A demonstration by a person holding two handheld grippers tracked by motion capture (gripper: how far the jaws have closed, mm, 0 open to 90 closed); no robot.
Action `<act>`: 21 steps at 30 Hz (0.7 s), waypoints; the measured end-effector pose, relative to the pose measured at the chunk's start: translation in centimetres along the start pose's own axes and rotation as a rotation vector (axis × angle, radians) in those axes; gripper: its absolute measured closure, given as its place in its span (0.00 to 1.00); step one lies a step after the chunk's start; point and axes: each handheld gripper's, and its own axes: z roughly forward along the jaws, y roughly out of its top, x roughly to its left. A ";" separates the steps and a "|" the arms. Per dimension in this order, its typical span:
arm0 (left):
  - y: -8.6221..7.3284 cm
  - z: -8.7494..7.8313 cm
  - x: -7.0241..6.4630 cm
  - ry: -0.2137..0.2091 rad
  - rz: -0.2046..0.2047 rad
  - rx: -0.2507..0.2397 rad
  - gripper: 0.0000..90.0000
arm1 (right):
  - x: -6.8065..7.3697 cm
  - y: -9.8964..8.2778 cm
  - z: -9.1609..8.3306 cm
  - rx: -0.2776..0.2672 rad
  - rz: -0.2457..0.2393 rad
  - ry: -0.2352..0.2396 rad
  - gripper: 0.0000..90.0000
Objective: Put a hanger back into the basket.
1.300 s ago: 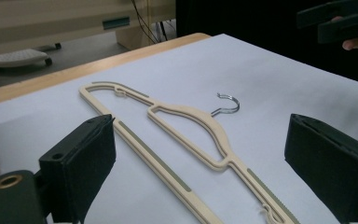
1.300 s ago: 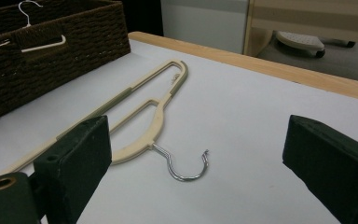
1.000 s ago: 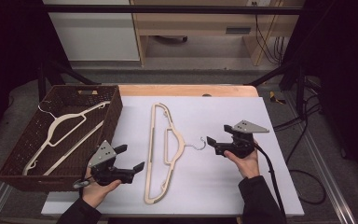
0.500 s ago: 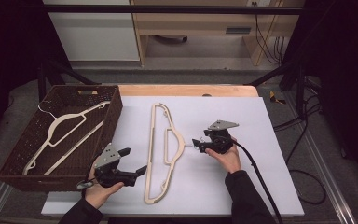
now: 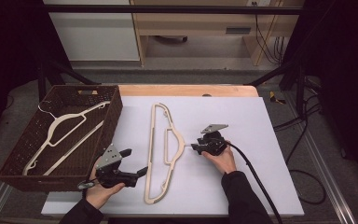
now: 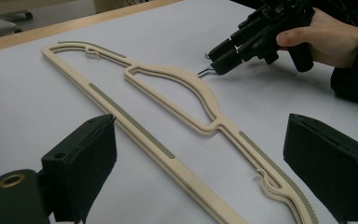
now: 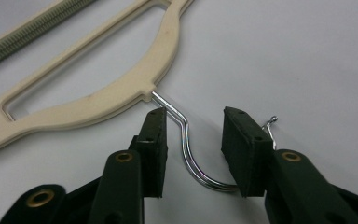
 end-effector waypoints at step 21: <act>0.0 0.0 0.0 0.001 0.000 0.001 0.11 | -0.3 -0.2 -0.1 0.041 -0.082 0.042 0.96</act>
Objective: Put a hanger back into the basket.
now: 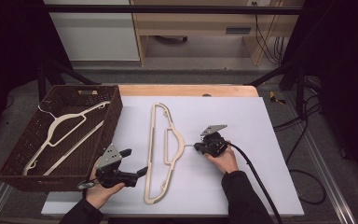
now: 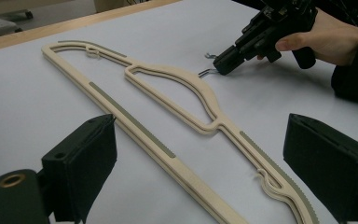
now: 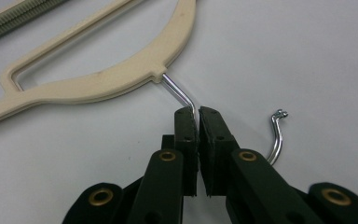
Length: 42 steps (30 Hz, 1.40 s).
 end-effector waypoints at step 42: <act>4.4 10.8 -2.4 -0.032 0.027 0.199 0.30 | 2.6 3.3 -4.2 -0.070 -0.066 0.004 0.99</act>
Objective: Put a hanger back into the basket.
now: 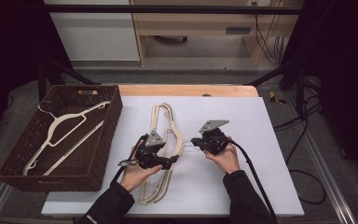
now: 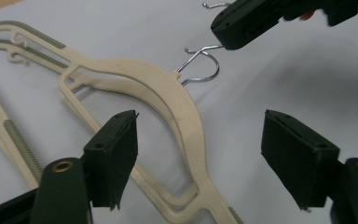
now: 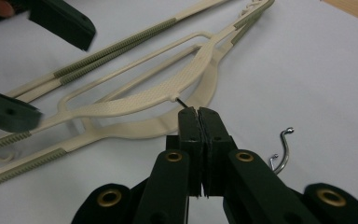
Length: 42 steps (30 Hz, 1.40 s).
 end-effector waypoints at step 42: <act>-0.4 -1.5 0.8 0.121 -0.061 0.050 0.84 | 1.5 1.7 -5.7 -0.298 -0.011 0.106 0.65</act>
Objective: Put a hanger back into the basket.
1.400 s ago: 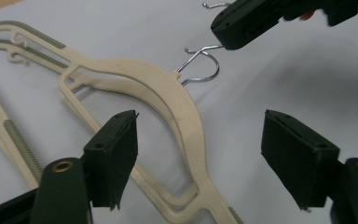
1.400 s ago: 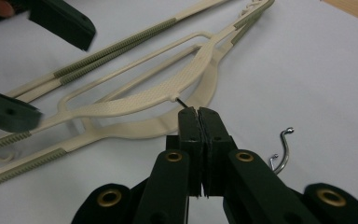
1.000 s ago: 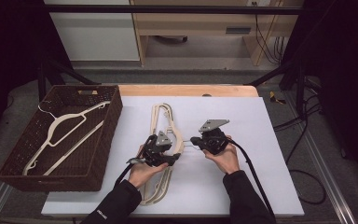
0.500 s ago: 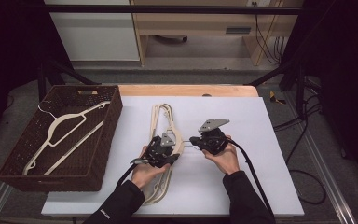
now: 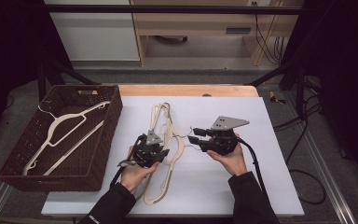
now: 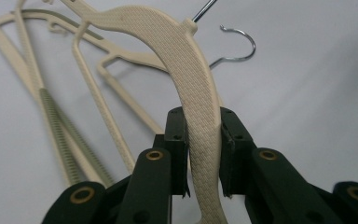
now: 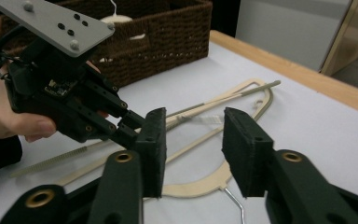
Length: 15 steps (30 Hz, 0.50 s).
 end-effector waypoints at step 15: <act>-0.6 -3.7 3.0 0.105 -0.093 -0.066 0.89 | -0.9 -1.9 -3.8 -0.076 0.051 -0.138 0.24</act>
